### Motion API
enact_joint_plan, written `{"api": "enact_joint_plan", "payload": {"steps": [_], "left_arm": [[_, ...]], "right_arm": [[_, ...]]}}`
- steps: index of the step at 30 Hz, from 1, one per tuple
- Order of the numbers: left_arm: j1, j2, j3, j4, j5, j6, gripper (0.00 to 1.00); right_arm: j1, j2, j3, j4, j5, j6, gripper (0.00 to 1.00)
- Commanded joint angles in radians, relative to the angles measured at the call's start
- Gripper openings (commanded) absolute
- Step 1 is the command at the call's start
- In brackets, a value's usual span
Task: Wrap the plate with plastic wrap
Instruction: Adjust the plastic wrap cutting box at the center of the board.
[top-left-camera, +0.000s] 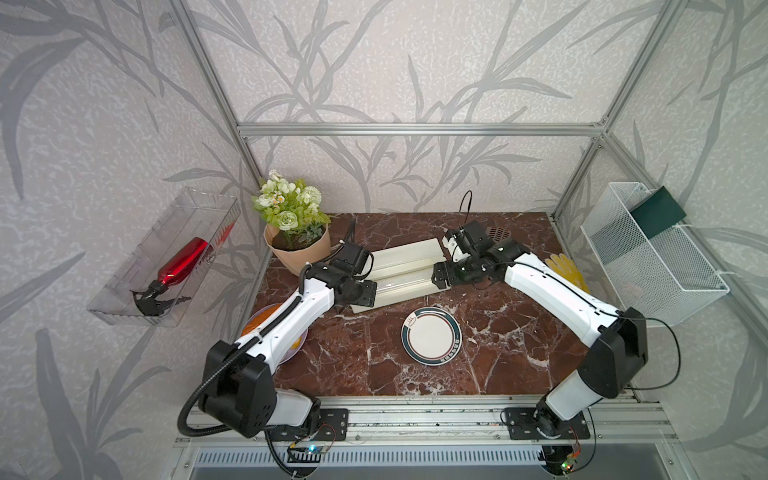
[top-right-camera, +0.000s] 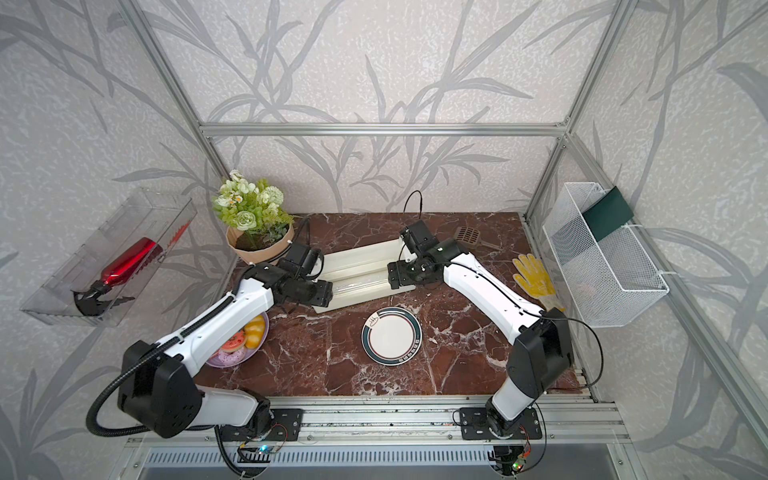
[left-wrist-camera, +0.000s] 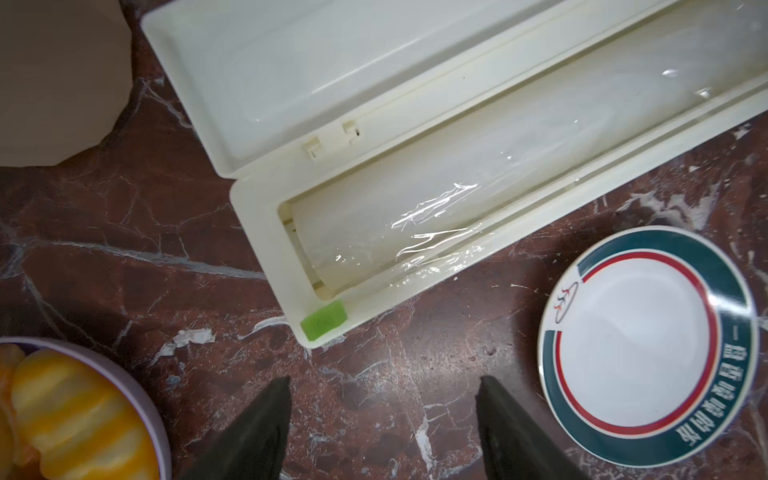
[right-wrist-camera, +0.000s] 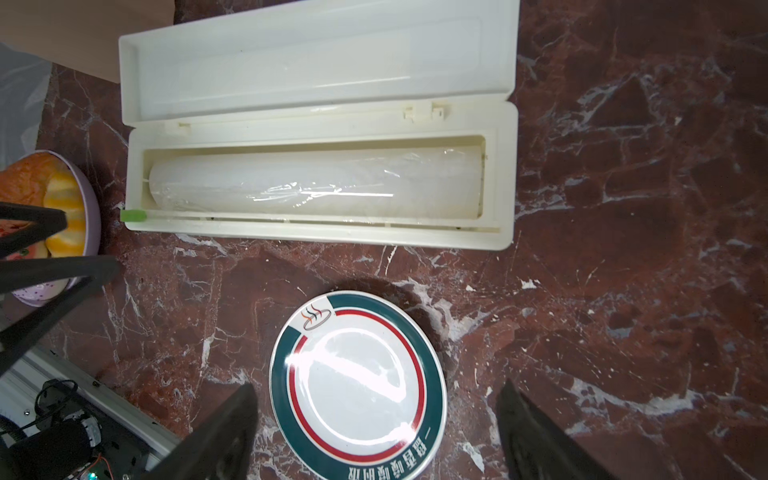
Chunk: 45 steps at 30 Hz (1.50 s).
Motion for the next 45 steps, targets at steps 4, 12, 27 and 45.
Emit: {"api": "enact_joint_plan", "payload": {"steps": [4,12,27,45], "left_arm": [[-0.003,0.119,0.101,-0.025,-0.034,0.028,0.64],[0.006,0.229,0.197,-0.037,-0.027,0.048,0.62],[0.044,0.282,0.154,-0.017,0.051,0.051,0.54],[0.057,0.312,0.154,-0.017,0.051,0.061,0.3]], "right_arm": [[-0.001,0.123,0.118,-0.067,-0.015,-0.004,0.86],[-0.022,0.165,0.153,-0.059,-0.043,-0.007,0.82],[-0.045,0.304,0.252,-0.102,-0.015,0.11,0.74],[-0.016,0.589,0.522,-0.242,0.087,0.185,0.64]]}}
